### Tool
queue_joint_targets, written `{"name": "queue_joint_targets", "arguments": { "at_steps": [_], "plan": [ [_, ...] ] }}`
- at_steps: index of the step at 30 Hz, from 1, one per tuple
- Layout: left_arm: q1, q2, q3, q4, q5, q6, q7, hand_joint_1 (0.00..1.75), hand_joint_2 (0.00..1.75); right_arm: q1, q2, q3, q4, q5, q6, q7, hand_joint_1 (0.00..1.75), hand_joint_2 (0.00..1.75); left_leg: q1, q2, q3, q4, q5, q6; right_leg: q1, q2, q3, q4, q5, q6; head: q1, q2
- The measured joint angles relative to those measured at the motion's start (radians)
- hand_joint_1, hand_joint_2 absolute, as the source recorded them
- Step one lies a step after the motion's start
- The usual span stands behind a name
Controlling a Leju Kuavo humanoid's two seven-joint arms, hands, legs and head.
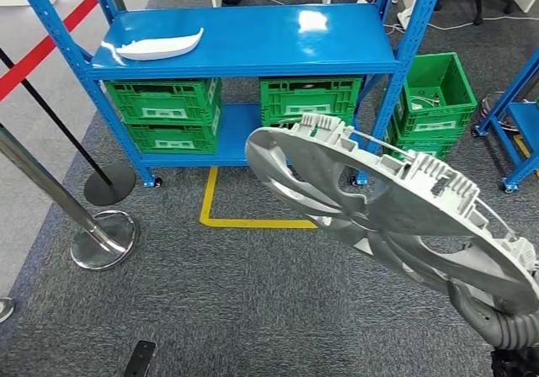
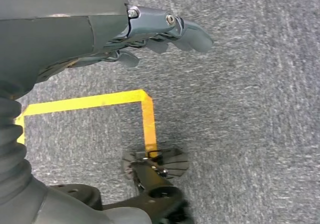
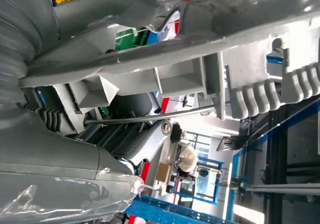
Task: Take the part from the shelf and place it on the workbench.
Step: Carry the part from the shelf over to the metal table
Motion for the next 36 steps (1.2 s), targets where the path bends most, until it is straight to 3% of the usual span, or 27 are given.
{"name": "queue_joint_targets", "arguments": {
  "at_steps": [1,2,3,5,7,8,10,11,13,15,16,17,18,19,21,22,23,25,27,28,30,31,32,33,34,36],
  "plan": [
    [0.001,0.000,0.000,0.000,0.000,0.000,0.000,0.00,1.75,0.001,0.001,-0.003,-0.001,0.000,0.000,0.000,1.75,1.75,0.002,0.000,-0.018,0.051,-0.017,-0.003,0.000,-0.005,-0.005,0.001,0.003,-0.001,0.000,0.000],
    [0.001,0.000,0.000,0.000,0.001,0.001,0.000,0.00,1.75,0.003,0.002,-0.007,-0.001,0.001,0.000,-0.001,1.75,1.75,0.003,0.000,-0.019,0.067,-0.014,-0.005,0.000,-0.010,-0.010,0.003,0.006,0.000,0.000,0.000],
    [0.001,0.000,0.000,0.000,0.001,0.002,0.001,0.00,1.75,0.004,0.004,-0.010,-0.001,0.001,0.000,-0.001,1.75,1.75,0.004,0.002,0.002,0.040,0.008,-0.005,0.000,-0.015,-0.014,0.004,0.008,0.001,0.000,0.000],
    [0.001,0.000,0.000,0.000,0.001,0.006,0.004,0.00,1.75,0.005,0.007,-0.015,-0.001,0.002,0.000,-0.001,1.75,1.75,0.005,0.020,0.088,-0.100,0.071,-0.003,0.001,-0.027,-0.018,0.009,0.010,0.004,0.000,0.000],
    [-0.002,-0.002,0.000,0.000,0.000,0.008,0.007,0.00,1.75,0.006,0.011,-0.022,-0.004,0.002,0.000,-0.003,1.75,1.75,0.000,0.044,0.152,-0.216,0.099,0.006,0.006,-0.038,-0.023,0.014,0.012,0.012,0.000,0.000],
    [-0.003,-0.003,0.000,0.000,0.000,0.009,0.008,0.00,1.75,0.007,0.012,-0.024,-0.005,0.002,0.000,-0.004,1.75,1.75,-0.002,0.049,0.160,-0.237,0.099,0.012,0.009,-0.044,-0.026,0.017,0.013,0.017,-0.001,0.000],
    [-0.001,-0.005,0.000,0.000,-0.002,0.012,0.009,0.00,1.75,0.007,0.015,-0.028,-0.006,0.005,0.001,-0.005,1.75,1.75,-0.002,0.036,0.150,-0.242,0.101,0.029,0.010,-0.059,-0.029,0.018,0.017,0.027,-0.001,0.000],
    [0.001,-0.005,0.000,0.000,-0.003,0.014,0.010,0.00,1.75,0.007,0.016,-0.030,-0.006,0.007,0.002,-0.005,1.75,1.75,-0.001,0.028,0.146,-0.244,0.104,0.037,0.008,-0.055,-0.034,0.025,0.010,0.032,-0.001,0.000],
    [0.001,-0.006,0.000,0.000,-0.006,0.017,0.010,0.00,1.75,0.007,0.018,-0.034,-0.006,0.013,0.003,-0.005,1.75,1.75,0.002,0.012,0.139,-0.246,0.113,0.052,0.005,-0.022,-0.066,0.095,-0.038,0.041,0.002,0.000],
    [0.001,-0.006,0.000,0.000,-0.007,0.019,0.010,0.00,1.75,0.008,0.021,-0.037,-0.006,0.017,0.004,-0.006,1.75,1.75,0.000,-0.004,0.129,-0.245,0.120,0.061,0.004,0.012,-0.128,0.239,-0.112,0.045,0.005,0.000],
    [0.001,-0.006,0.000,0.000,-0.007,0.019,0.010,0.00,1.75,0.008,0.022,-0.037,-0.006,0.018,0.004,-0.006,1.75,1.75,-0.001,-0.013,0.125,-0.245,0.124,0.063,0.004,0.018,-0.154,0.299,-0.135,0.044,0.006,0.000],
    [0.002,-0.007,0.000,0.000,-0.007,0.019,0.010,0.00,1.75,0.008,0.023,-0.037,-0.006,0.019,0.004,-0.006,1.75,1.75,-0.003,-0.022,0.121,-0.244,0.127,0.064,0.005,0.020,-0.163,0.325,-0.138,0.044,0.006,0.000],
    [0.003,-0.007,0.001,0.000,-0.007,0.019,0.010,0.00,1.75,0.008,0.024,-0.037,-0.006,0.019,0.004,-0.006,1.75,1.75,-0.004,-0.033,0.119,-0.243,0.129,0.063,0.004,0.021,-0.150,0.307,-0.121,0.042,0.006,0.000],
    [0.004,-0.007,0.001,0.000,-0.007,0.020,0.010,0.00,1.75,0.008,0.025,-0.037,-0.006,0.019,0.004,-0.006,1.75,1.75,-0.004,-0.044,0.118,-0.241,0.131,0.062,0.004,0.026,-0.116,0.247,-0.088,0.039,0.006,0.000],
    [0.003,-0.007,0.001,0.000,-0.007,0.020,0.010,0.00,1.75,0.008,0.026,-0.037,-0.006,0.019,0.004,-0.006,1.75,1.75,-0.006,-0.065,0.113,-0.233,0.134,0.057,0.000,0.063,-0.038,0.099,-0.035,0.036,0.006,0.000],
    [0.002,-0.007,0.001,0.000,-0.007,0.020,0.010,0.00,1.75,0.008,0.027,-0.038,-0.006,0.019,0.004,-0.006,1.75,1.75,-0.006,-0.073,0.108,-0.229,0.136,0.053,-0.002,0.081,-0.013,0.053,-0.024,0.035,0.006,0.000],
    [0.002,-0.007,0.001,0.000,-0.007,0.020,0.010,0.00,1.75,0.008,0.027,-0.038,-0.006,0.019,0.004,-0.006,1.75,1.75,-0.006,-0.082,0.101,-0.225,0.139,0.047,-0.003,0.093,-0.004,0.035,-0.025,0.034,0.005,0.000],
    [0.003,-0.006,0.001,0.000,-0.007,0.020,0.010,0.00,1.75,0.008,0.029,-0.039,-0.006,0.020,0.004,-0.006,1.75,1.75,-0.005,-0.098,0.087,-0.223,0.147,0.034,-0.002,0.083,-0.007,0.037,-0.022,0.028,0.005,0.000],
    [0.006,-0.006,0.001,0.000,-0.007,0.020,0.011,0.00,1.75,0.007,0.030,-0.039,-0.006,0.021,0.004,-0.006,1.75,1.75,-0.006,-0.081,0.072,-0.200,0.130,0.022,-0.006,0.062,-0.012,0.036,-0.015,0.017,0.000,0.000],
    [0.006,-0.006,0.001,0.000,-0.007,0.020,0.012,0.00,1.75,0.008,0.031,-0.039,-0.006,0.021,0.004,-0.007,1.75,1.75,-0.007,-0.061,0.054,-0.161,0.104,0.016,-0.008,0.049,-0.013,0.034,-0.012,0.011,-0.003,0.000],
    [0.005,-0.007,0.001,0.000,-0.007,0.020,0.014,0.00,1.75,0.009,0.032,-0.039,-0.006,0.022,0.004,-0.007,1.75,1.75,-0.004,-0.021,-0.004,-0.029,0.032,0.005,-0.007,0.024,-0.018,0.035,-0.009,0.006,-0.009,0.000],
    [0.005,-0.007,0.001,0.000,-0.007,0.020,0.016,0.00,1.75,0.009,0.033,-0.040,-0.006,0.022,0.005,-0.007,1.75,1.75,-0.001,-0.014,-0.032,0.035,0.006,0.001,-0.007,0.012,-0.021,0.035,-0.008,0.005,-0.009,0.000],
    [0.005,-0.007,0.001,0.000,-0.007,0.020,0.020,0.00,1.75,0.009,0.033,-0.040,-0.006,0.022,0.005,-0.007,1.75,1.75,0.002,-0.011,-0.045,0.070,-0.003,-0.002,-0.006,0.000,-0.023,0.035,-0.007,0.005,-0.009,0.000],
    [0.006,-0.007,0.001,0.000,-0.007,0.021,0.024,0.00,1.75,0.009,0.034,-0.041,-0.006,0.023,0.006,-0.007,1.75,1.75,0.004,-0.009,-0.039,0.068,0.008,-0.003,-0.006,-0.011,-0.024,0.035,-0.007,0.006,-0.009,0.000],
    [0.006,-0.007,0.001,0.000,-0.007,0.022,0.028,0.00,1.75,0.008,0.034,-0.041,-0.006,0.023,0.007,-0.007,1.75,1.75,0.005,-0.004,-0.013,0.024,0.036,-0.003,-0.006,-0.022,-0.023,0.035,-0.006,0.006,-0.009,0.000],
    [0.005,-0.007,0.001,0.000,-0.007,0.031,0.035,0.00,1.75,0.007,0.035,-0.042,-0.006,0.024,0.009,-0.007,1.75,1.75,0.003,0.028,0.066,-0.116,0.096,0.001,-0.004,-0.040,-0.022,0.036,-0.007,0.011,-0.009,0.000]
  ]
}}
